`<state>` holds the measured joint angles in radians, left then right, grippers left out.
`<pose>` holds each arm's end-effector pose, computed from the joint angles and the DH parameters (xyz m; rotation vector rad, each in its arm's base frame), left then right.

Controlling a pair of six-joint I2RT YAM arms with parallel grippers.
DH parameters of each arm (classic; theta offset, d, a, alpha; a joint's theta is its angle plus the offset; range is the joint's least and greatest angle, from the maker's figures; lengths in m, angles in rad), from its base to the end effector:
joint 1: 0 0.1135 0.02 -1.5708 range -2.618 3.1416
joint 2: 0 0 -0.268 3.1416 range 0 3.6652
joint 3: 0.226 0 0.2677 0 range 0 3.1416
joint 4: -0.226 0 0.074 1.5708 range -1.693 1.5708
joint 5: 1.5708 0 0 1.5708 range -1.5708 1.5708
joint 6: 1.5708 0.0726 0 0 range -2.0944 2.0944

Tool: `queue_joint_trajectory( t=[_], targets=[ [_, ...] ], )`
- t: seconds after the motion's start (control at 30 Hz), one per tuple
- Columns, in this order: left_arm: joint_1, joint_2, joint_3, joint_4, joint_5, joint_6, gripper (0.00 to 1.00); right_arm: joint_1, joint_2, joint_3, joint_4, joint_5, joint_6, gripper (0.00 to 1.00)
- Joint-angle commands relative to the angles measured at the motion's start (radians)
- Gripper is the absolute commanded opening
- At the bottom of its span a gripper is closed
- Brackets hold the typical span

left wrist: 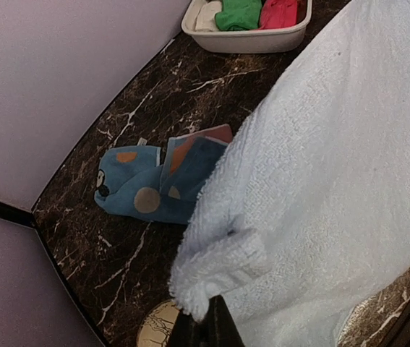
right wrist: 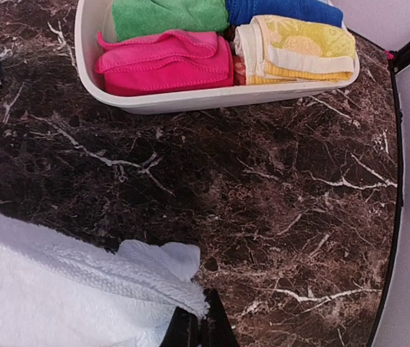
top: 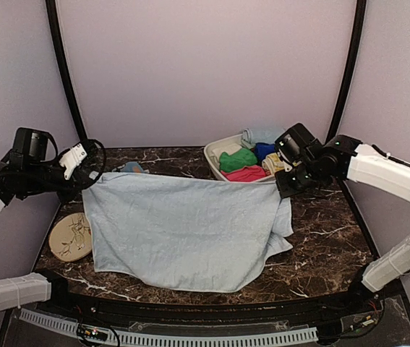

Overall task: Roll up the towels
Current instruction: Flatten out the towel at the center of the board.

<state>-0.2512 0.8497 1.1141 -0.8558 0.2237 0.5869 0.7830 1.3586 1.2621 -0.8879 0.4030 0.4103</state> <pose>0.1892 -0.0652 0.3601 0.9888 1.9045 -0.0465 0.2376 0.1963 0.2928 -0.3041 2.4247 0.0016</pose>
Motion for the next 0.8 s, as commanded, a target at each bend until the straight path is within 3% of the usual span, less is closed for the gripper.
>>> queue_joint_trajectory(
  t=[0.0,0.3,0.5,0.77],
  targets=[
    [0.004,0.056,-0.156,0.276,-0.14,0.018,0.0,-0.06,0.113,0.005,0.181,-0.07,-0.109,0.0],
    [0.014,0.217,-0.345,0.611,-0.296,0.105,0.0,-0.125,0.434,0.139,0.305,-0.103,-0.22,0.0],
    [0.039,0.298,-0.368,0.704,-0.342,0.12,0.0,-0.146,0.491,0.147,0.349,-0.105,-0.244,0.01],
    [0.082,0.361,-0.412,0.768,-0.361,0.131,0.0,-0.149,0.403,0.048,0.386,-0.102,-0.172,0.73]
  ],
)
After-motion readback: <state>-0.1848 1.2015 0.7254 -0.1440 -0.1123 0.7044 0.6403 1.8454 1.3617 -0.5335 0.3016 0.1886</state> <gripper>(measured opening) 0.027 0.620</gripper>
